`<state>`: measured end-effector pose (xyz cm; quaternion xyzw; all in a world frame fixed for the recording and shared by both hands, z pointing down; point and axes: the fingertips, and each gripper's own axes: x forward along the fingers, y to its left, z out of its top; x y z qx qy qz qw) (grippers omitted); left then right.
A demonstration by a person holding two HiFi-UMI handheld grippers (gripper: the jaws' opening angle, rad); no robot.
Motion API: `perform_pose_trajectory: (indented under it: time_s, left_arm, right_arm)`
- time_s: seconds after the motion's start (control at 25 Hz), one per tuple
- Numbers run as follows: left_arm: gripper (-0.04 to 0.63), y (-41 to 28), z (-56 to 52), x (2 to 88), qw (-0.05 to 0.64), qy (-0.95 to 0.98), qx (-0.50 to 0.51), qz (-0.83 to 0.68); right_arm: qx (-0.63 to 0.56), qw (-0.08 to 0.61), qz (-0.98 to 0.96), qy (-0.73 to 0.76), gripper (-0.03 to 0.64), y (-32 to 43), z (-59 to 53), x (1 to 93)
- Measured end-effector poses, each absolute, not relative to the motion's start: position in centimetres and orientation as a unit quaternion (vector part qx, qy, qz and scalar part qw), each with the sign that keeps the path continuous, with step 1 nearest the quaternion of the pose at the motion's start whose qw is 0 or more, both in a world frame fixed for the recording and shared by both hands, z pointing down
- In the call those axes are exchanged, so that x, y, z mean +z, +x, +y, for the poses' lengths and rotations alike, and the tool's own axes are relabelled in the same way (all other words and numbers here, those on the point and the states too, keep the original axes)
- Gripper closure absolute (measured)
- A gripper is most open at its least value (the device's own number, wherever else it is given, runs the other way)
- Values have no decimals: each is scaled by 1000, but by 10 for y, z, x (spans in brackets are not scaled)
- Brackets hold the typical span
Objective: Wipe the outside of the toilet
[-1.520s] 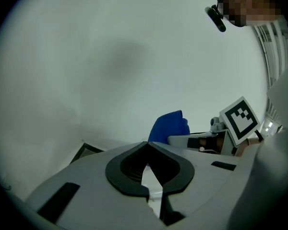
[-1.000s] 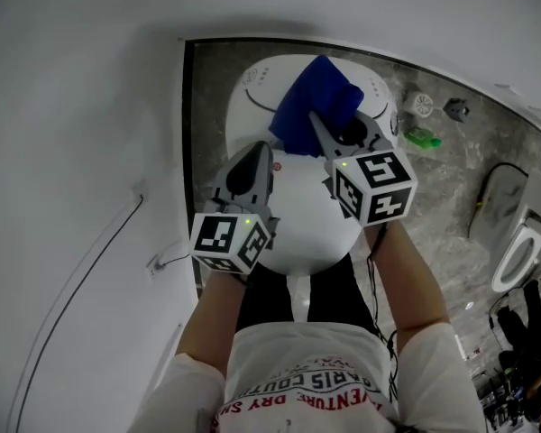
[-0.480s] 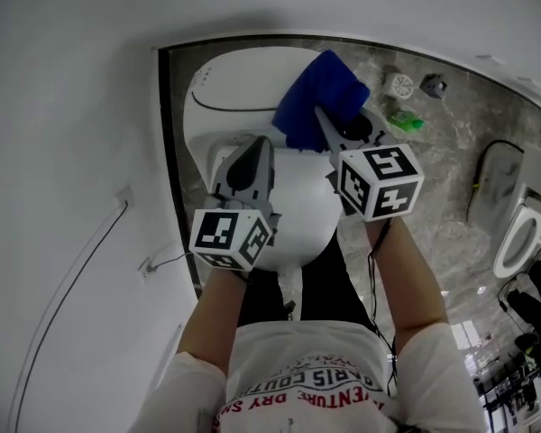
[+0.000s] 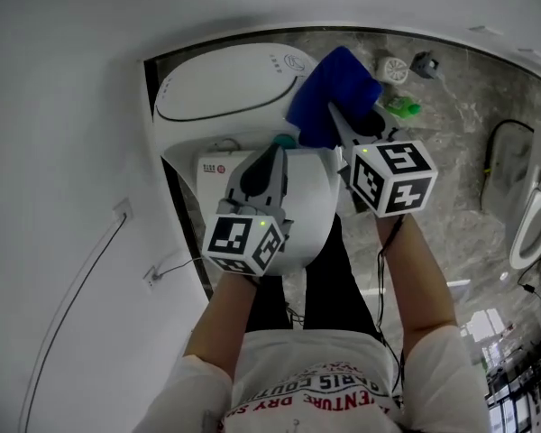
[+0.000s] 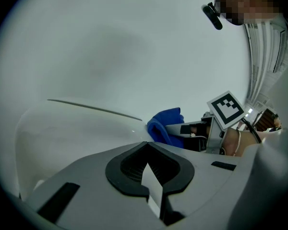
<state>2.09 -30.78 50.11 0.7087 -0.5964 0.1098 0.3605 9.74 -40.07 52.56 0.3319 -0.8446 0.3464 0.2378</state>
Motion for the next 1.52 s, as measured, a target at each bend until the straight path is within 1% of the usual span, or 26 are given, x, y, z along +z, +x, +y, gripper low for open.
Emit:
perform_pose_trajectory:
  time_s: [0.16, 0.48, 0.76, 0.92, 1.08, 1.32, 1.52]
  left_arm:
    - [589, 40, -306, 524, 365, 712, 122, -588]
    - [589, 73, -295, 566, 375, 718, 153, -566]
    - [589, 102, -278, 595, 379, 746, 169, -521]
    - [589, 109, -266, 607, 369, 760, 178, -504]
    - [589, 110, -256, 615, 356, 772, 190, -491]
    - [589, 122, -240, 615, 325, 795, 200, -471]
    - [589, 135, -217, 619, 298, 812, 215, -454]
  right_arm:
    - [362, 254, -831, 337, 540, 123, -396, 564]
    - [426, 214, -805, 352, 540, 152, -377, 620]
    - [460, 208, -779, 373, 540, 174, -344, 666]
    - [456, 225, -769, 388, 540, 187, -315, 691]
    - [463, 223, -757, 404, 540, 195, -291, 707]
    - [437, 242, -757, 420, 540, 207, -255, 720]
    - [464, 230, -742, 427, 540, 221, -208, 739]
